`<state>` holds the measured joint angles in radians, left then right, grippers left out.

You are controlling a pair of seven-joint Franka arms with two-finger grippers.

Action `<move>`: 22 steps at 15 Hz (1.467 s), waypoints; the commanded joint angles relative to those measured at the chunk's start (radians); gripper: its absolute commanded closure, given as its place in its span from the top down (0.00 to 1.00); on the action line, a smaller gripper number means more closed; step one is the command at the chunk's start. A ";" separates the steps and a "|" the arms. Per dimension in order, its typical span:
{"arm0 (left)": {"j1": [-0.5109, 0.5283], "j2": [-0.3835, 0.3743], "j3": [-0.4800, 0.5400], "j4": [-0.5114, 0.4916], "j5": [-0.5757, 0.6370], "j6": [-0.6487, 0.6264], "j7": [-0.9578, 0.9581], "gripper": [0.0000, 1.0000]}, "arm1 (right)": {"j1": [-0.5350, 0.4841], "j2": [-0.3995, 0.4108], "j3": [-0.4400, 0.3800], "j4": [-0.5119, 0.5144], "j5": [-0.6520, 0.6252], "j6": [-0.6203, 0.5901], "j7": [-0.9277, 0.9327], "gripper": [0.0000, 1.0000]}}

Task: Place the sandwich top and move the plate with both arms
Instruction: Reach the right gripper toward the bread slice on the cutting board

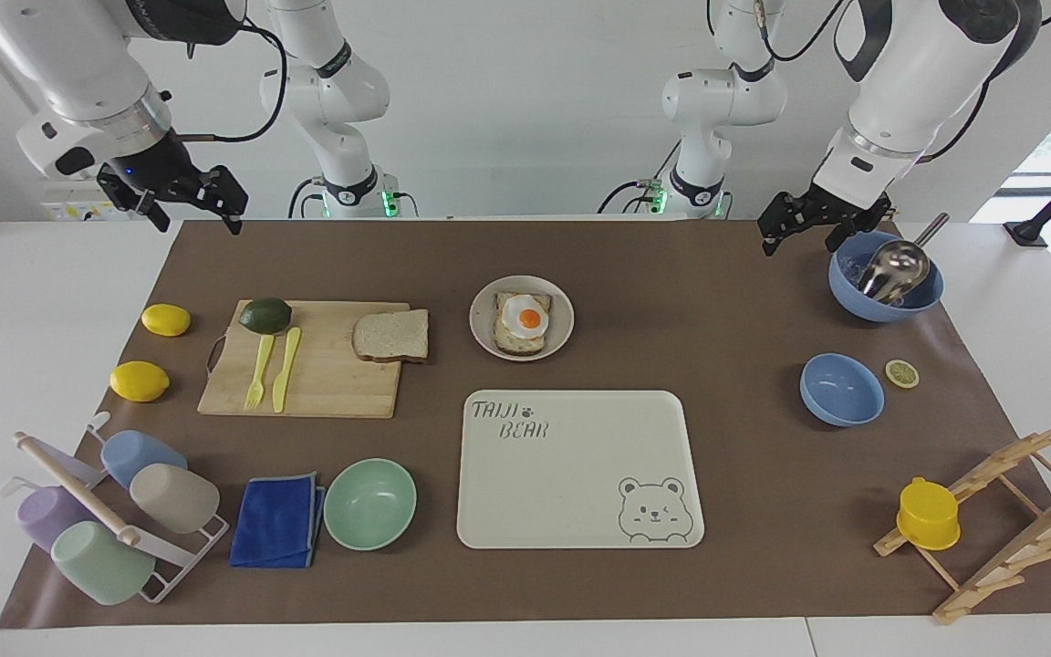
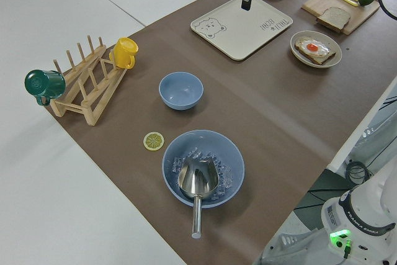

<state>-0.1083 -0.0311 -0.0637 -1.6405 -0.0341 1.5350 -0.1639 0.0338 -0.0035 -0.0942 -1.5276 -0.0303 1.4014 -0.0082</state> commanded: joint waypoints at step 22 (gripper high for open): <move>0.015 -0.021 -0.007 -0.016 -0.006 0.004 0.004 1.00 | 0.406 0.333 0.146 -0.178 -0.204 0.211 0.571 1.00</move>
<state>-0.1083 -0.0312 -0.0637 -1.6405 -0.0341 1.5350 -0.1639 0.4149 0.2566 0.0555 -1.7070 -0.1713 1.6045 0.5171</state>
